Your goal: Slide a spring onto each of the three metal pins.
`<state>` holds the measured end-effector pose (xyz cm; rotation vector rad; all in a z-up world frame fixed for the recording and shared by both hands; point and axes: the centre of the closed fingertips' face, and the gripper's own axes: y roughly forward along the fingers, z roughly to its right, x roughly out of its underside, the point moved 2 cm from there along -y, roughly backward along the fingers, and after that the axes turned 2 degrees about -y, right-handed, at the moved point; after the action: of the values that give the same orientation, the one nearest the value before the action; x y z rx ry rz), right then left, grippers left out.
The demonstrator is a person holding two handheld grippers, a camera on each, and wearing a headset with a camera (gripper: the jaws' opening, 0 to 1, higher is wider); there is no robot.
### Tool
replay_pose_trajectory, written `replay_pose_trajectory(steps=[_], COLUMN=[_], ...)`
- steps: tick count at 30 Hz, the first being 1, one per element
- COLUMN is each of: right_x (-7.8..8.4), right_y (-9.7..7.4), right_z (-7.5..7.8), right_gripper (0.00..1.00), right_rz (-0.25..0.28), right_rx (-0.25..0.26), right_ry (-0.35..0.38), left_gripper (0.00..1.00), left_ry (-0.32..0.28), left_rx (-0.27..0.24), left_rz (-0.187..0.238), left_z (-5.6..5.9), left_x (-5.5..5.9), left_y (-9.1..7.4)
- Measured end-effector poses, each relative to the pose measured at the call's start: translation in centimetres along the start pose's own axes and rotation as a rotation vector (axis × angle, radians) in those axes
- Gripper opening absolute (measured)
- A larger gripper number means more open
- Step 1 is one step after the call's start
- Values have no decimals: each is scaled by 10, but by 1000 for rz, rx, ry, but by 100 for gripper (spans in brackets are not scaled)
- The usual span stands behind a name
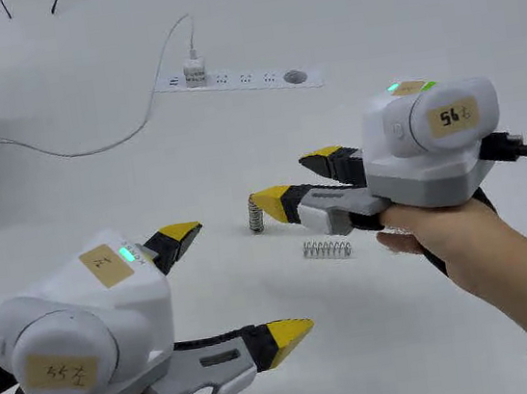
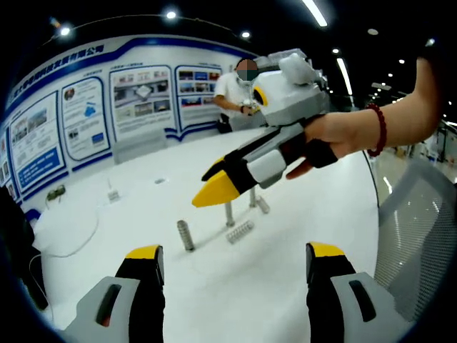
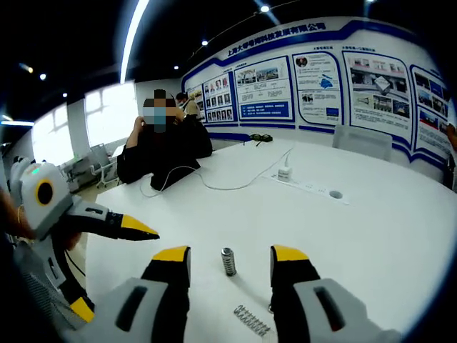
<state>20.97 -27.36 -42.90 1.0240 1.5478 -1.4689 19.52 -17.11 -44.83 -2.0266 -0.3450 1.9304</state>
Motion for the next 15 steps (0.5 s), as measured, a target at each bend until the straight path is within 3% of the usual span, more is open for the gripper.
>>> replay_pose_trajectory(steps=[15], right_x=[11], right_y=[-50], right_z=[11], right_gripper=[50], right_rz=[4], right_rx=[41], right_ry=[21], left_gripper=[69], left_ry=[97], left_rx=[69], left_rz=[-43], left_z=[1], left_x=[1], left_y=[24])
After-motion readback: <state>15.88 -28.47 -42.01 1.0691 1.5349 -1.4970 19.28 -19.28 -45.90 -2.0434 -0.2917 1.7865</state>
